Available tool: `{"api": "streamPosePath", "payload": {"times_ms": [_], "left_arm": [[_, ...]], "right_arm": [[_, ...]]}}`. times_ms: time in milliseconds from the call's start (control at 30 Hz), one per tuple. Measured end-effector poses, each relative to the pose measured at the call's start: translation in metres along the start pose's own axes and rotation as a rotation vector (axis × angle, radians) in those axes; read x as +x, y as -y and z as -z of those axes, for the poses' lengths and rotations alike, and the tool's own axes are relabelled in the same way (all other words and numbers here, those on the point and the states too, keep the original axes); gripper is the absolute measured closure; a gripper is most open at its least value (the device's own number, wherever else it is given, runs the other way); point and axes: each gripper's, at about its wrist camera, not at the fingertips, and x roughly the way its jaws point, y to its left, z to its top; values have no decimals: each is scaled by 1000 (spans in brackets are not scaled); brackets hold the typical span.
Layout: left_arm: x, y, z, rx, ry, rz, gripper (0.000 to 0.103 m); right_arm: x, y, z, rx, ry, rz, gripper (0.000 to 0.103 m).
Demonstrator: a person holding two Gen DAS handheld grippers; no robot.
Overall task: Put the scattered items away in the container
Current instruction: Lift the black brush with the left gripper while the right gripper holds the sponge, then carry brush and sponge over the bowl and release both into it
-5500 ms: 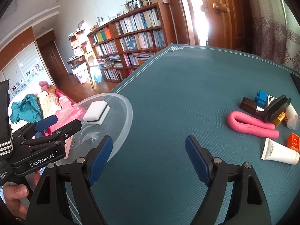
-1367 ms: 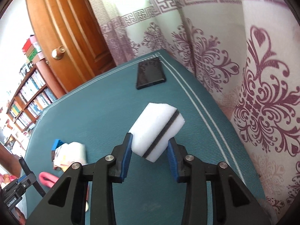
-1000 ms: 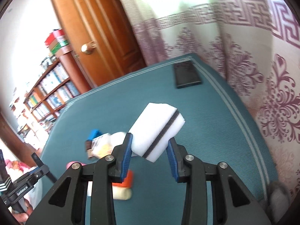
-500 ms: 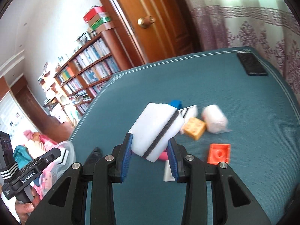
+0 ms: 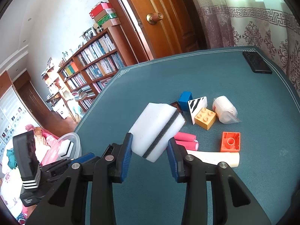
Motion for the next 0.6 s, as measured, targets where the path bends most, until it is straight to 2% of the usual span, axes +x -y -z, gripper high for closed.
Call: {"api": "streamPosePath", "payload": {"times_ms": [67, 133, 233, 333, 467, 567, 600], "left_arm": [[9, 1, 2, 10, -18, -10, 71], [17, 2, 3, 22, -44, -30, 65], [20, 2, 4, 47, -37, -80, 56], [26, -4, 7, 35, -57, -105, 56], [30, -1, 11, 78, -58, -156, 56], [30, -1, 11, 78, -60, -138, 72], [29, -2, 11, 74, -56, -137, 73]], "right_arm": [[-2, 3, 0, 5, 3, 1, 64], [-3, 6, 1, 11, 3, 0, 64], [-3, 9, 3, 15, 0, 0, 64], [-3, 8, 4, 14, -4, -1, 64], [-3, 4, 7, -1, -4, 4, 64], [-3, 2, 8, -11, -4, 2, 64], [-3, 0, 8, -15, -4, 1, 64]]}}
